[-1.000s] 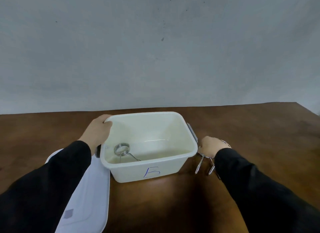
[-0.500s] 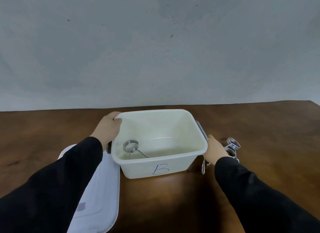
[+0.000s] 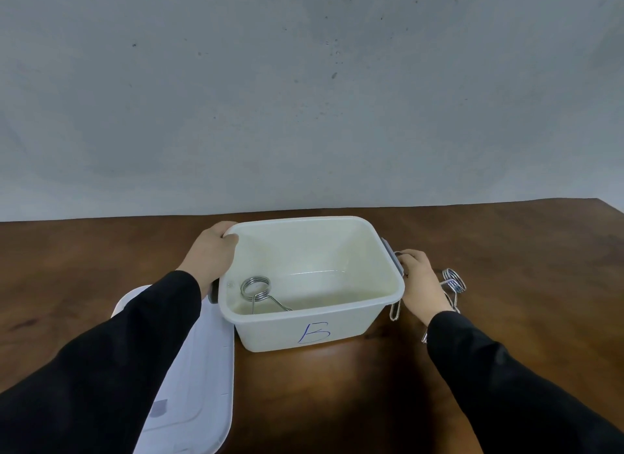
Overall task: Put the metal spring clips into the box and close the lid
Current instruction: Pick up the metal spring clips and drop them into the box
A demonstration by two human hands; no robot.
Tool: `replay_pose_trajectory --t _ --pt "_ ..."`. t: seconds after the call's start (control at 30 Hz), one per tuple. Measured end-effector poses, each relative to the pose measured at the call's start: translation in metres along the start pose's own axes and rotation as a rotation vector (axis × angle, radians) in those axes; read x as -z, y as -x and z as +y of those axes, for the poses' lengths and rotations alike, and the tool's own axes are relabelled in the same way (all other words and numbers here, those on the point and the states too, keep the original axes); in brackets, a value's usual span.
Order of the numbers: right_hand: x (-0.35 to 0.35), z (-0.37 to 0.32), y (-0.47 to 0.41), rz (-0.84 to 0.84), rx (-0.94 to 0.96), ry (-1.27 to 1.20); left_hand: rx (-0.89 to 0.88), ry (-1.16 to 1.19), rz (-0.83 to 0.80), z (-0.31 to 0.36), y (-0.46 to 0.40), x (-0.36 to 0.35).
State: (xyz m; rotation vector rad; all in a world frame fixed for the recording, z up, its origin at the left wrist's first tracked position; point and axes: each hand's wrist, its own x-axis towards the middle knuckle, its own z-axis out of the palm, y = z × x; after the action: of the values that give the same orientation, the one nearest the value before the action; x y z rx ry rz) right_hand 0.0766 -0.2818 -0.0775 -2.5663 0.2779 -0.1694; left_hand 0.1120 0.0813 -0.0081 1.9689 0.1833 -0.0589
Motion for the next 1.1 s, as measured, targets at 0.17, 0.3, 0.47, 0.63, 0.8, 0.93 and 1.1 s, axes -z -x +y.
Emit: replay_pose_trajectory --t 0.17,0.3,0.47,0.63,0.8,0.93,1.1 --pt "0.002 -0.004 -0.004 0.072 -0.061 -0.197 -0.001 0.012 0.007 -0.001 -0.001 0.000" --pt "0.007 -0.003 -0.003 0.073 -0.204 -0.433 -0.003 0.009 0.004 -0.001 -0.001 0.000" --pt "0.023 -0.015 -0.003 0.150 -0.200 -0.528 -0.006 0.018 0.000 0.000 0.000 0.000" --pt "0.064 -0.040 -0.025 0.249 -0.132 -0.601 0.002 0.023 -0.004 -0.001 0.000 0.002" --pt "0.067 -0.041 -0.032 0.124 -0.147 -0.555 0.010 0.023 -0.016 -0.002 -0.001 0.003" --pt "0.048 -0.026 -0.023 0.062 -0.249 -0.643 0.008 0.019 -0.022 -0.002 -0.002 0.003" --pt "0.047 -0.027 -0.023 0.037 -0.389 -0.832 -0.008 -0.013 -0.010 -0.002 -0.003 0.002"
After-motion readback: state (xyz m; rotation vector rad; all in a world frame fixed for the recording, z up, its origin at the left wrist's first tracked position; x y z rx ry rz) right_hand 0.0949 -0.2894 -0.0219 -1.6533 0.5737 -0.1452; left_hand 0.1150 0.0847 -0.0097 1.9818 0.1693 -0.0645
